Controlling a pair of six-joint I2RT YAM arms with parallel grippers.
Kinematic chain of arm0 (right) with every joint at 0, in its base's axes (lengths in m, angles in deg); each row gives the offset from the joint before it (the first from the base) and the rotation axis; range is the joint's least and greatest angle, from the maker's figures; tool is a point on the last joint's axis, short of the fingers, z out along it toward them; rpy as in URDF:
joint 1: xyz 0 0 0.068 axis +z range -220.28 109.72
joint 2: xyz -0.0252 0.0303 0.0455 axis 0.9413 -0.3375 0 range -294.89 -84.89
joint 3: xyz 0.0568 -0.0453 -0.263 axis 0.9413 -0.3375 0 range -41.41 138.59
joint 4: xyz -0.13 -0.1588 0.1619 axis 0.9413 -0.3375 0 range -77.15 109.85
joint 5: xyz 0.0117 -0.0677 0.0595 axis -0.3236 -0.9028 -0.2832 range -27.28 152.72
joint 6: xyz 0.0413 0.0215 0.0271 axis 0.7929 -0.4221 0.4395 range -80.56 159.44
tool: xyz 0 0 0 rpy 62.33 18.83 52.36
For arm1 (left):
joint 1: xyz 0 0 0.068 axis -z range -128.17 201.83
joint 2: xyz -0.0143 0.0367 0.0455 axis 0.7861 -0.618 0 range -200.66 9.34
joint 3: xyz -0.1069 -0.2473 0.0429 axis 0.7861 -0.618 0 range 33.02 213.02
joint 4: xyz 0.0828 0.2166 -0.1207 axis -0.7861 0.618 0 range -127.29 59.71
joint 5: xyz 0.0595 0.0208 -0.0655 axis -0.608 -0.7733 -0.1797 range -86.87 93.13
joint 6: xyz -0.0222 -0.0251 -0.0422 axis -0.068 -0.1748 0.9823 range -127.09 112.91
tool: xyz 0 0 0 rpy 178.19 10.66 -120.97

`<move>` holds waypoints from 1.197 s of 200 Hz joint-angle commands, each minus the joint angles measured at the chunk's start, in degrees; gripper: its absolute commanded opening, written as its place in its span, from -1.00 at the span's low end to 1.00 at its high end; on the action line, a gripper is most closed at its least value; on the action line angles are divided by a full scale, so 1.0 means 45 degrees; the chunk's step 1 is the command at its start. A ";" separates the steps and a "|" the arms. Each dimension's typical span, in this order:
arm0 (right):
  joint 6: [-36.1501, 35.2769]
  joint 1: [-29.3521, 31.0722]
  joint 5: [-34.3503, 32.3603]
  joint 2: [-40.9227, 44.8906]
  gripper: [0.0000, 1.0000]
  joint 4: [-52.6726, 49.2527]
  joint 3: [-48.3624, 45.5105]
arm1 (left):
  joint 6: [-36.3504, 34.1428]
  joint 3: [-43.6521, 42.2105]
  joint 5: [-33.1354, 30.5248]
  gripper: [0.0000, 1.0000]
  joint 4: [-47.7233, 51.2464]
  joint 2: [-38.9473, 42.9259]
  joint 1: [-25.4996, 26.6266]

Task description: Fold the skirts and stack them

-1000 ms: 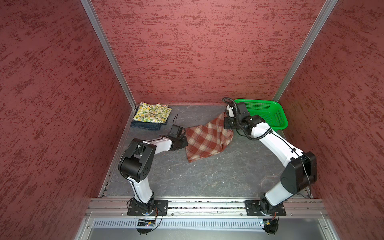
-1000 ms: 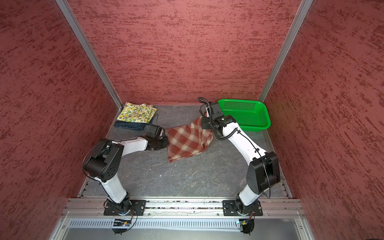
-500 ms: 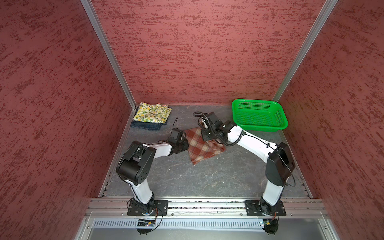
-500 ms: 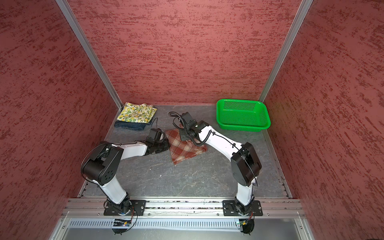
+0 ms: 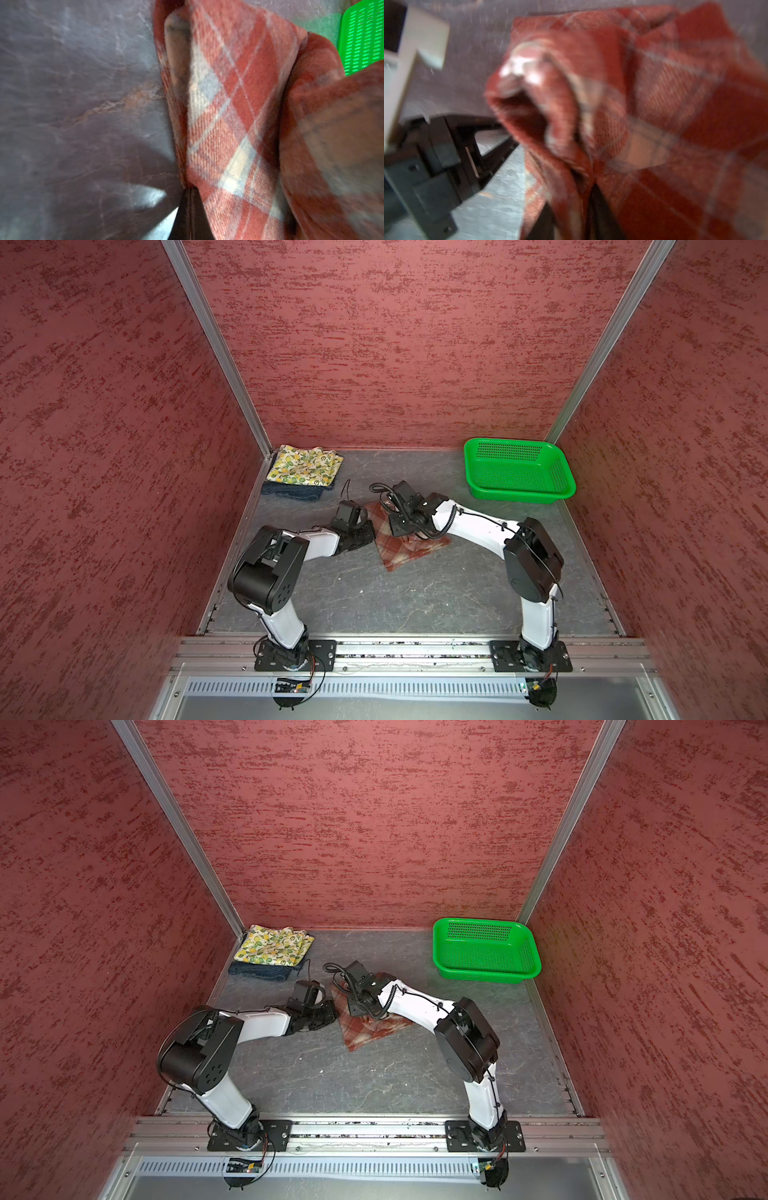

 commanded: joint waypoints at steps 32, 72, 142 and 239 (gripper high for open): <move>0.1461 -0.0326 0.0310 0.1165 0.37 0.1098 -0.0454 | 0.0072 -0.0779 0.0063 -1.00 0.1770 -0.0069 -0.0471; 0.2283 -0.1031 0.0626 0.2765 0.47 0.2526 -0.2032 | 0.0068 -0.0875 0.0082 -1.00 0.1971 0.0207 -0.0566; 0.1704 -0.1776 0.0152 0.3598 0.49 0.2726 -0.3406 | -0.0221 -0.0694 -0.0949 -0.21 0.4024 0.2986 -0.0941; 0.1299 -0.1760 0.0712 0.3179 0.42 0.3710 -0.5091 | -0.2126 0.1447 -0.1761 0.20 0.5342 0.4012 -0.0127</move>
